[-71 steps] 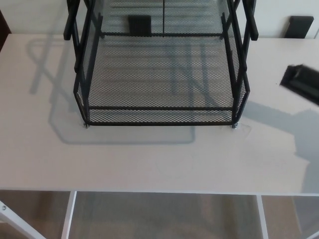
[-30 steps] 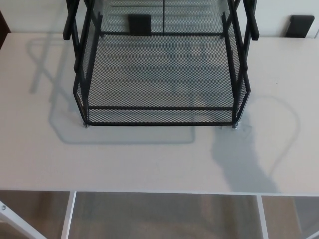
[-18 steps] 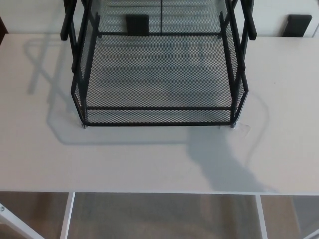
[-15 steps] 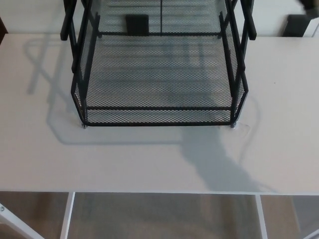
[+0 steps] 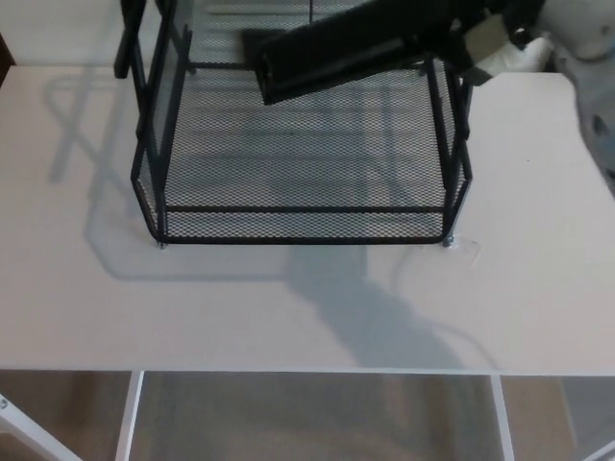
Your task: The robot walks towards a desk on which a file tray is kept in the middle and a stapler is kept to its right. The robot lifts the stapler using its right hand and places it on the file tray.
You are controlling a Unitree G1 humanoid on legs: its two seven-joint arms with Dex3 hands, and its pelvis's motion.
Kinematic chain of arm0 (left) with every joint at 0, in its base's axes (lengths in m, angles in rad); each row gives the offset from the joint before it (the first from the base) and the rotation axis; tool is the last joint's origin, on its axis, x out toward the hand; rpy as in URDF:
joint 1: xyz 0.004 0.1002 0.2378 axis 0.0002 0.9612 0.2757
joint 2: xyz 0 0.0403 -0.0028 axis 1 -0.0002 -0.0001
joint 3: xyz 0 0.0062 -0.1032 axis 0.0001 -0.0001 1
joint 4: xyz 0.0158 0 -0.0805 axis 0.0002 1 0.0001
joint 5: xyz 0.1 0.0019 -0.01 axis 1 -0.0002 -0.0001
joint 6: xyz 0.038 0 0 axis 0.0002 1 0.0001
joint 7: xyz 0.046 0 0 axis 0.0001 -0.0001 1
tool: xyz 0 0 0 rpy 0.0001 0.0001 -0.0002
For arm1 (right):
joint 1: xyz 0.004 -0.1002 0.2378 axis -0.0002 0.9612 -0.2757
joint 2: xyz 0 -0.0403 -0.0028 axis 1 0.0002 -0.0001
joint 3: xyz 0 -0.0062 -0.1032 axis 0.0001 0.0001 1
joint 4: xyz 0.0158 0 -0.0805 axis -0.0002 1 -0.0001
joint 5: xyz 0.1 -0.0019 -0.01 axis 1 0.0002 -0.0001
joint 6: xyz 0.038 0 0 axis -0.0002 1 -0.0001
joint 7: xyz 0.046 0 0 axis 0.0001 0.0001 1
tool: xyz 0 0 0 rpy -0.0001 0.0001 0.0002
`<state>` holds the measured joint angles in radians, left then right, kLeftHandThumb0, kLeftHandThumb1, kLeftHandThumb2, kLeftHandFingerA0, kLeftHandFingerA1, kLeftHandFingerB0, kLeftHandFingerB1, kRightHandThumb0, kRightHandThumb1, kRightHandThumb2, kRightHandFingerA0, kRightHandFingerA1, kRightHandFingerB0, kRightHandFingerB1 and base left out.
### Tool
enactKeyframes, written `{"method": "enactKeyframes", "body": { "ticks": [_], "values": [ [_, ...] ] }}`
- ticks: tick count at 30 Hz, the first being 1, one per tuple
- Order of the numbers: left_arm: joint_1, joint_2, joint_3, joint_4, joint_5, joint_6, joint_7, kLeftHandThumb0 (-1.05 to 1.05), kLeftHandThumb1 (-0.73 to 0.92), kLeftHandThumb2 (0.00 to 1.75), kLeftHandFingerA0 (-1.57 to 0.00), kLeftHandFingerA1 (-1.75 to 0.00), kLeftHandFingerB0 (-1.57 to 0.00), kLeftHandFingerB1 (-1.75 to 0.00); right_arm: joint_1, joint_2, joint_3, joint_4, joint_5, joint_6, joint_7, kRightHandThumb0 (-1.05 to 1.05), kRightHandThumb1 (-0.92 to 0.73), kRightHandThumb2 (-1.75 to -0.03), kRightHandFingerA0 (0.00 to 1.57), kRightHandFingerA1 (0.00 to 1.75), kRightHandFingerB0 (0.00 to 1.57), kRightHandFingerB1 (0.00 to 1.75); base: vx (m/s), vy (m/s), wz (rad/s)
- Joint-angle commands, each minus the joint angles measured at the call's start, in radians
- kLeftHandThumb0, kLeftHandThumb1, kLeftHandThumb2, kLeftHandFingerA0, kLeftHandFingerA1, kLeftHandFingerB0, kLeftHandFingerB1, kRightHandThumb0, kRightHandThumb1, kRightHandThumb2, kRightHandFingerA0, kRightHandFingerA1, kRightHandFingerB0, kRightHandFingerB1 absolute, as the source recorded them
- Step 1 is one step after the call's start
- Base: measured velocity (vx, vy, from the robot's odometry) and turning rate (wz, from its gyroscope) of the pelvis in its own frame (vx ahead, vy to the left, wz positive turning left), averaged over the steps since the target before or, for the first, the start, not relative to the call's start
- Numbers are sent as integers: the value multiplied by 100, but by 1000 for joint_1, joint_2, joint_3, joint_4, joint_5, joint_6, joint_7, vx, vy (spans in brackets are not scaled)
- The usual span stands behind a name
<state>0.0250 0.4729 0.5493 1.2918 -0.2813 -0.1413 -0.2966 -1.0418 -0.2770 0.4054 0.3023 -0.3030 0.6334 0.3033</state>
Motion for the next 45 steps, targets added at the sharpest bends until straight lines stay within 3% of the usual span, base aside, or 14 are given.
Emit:
{"method": "enactKeyframes", "body": {
  "ticks": [1,8,9,10,12,15,19,33,34,35,37,40,42,45],
  "values": [
    [-1,2,-12,-1,6,-30,-2,-105,92,83,-25,-140,0,-110,-61,68,38,88,-48,94,13,-25,-66,-87,76,139,66,95,0,0,0],
    [-3,1,-18,-3,4,-30,10,-105,91,87,-24,-152,0,-118,-61,107,68,171,-93,80,-8,-28,-78,-75,67,89,64,79,0,0,0],
    [-1,-2,-19,0,3,-29,-2,-105,92,83,-24,-144,0,-113,23,36,73,161,-86,-214,-31,-39,-60,-76,85,131,85,92,0,0,0],
    [-2,-3,-17,-1,1,-27,-2,-105,90,87,-22,-151,0,-117,-30,92,87,167,-106,18,0,-52,-57,-90,96,162,80,126,0,0,0],
    [-2,-5,-26,0,8,-29,-5,-105,92,83,-24,-140,0,-108,-68,129,153,204,-165,44,-11,-35,-69,-76,82,165,68,129,0,0,0],
    [-4,-8,-27,-3,6,-29,9,-105,91,87,-23,-148,0,-118,-79,111,218,156,-227,14,2,-42,-91,-67,64,95,51,70,0,0,0],
    [-4,-6,-30,2,7,-34,1,-105,90,86,-21,-146,0,-112,-131,71,293,113,-306,-59,46,-42,-91,-69,70,169,57,139,0,0,0],
    [-4,-19,-38,5,8,-30,7,-105,89,87,-25,-147,0,-115,-222,117,391,150,-421,-69,92,-46,-92,-71,76,123,61,96,0,0,1],
    [-5,-19,-41,7,12,-31,16,-105,90,84,-30,-145,0,-116,-215,121,383,149,-416,-77,72,-42,-72,-114,87,112,69,94,0,0,0],
    [-5,-20,-44,7,15,-34,19,-105,88,110,-32,-129,0,-104,-211,125,374,153,-409,-85,63,-42,-91,-70,77,142,61,111,0,0,0],
    [-11,-20,-46,6,13,-28,22,-105,89,87,-26,-149,0,-120,-203,131,362,152,-417,-72,56,-42,-89,-72,80,164,62,131,0,0,0],
    [-9,-21,-46,-1,9,-26,18,-105,91,86,-26,-149,0,-120,-216,135,371,191,-425,-69,98,-40,-80,-69,75,153,63,119,0,0,0],
    [-9,-20,-46,1,8,-26,17,-105,92,83,-27,-139,0,-110,-239,115,417,227,-456,-75,173,-43,-61,-57,71,93,59,59,0,0,0],
    [-2,-19,-48,-1,9,-33,8,-105,92,83,-27,-138,0,-109,-228,66,420,238,-433,-161,232,-59,-64,-60,59,98,33,63,0,0,0]
  ]
}}
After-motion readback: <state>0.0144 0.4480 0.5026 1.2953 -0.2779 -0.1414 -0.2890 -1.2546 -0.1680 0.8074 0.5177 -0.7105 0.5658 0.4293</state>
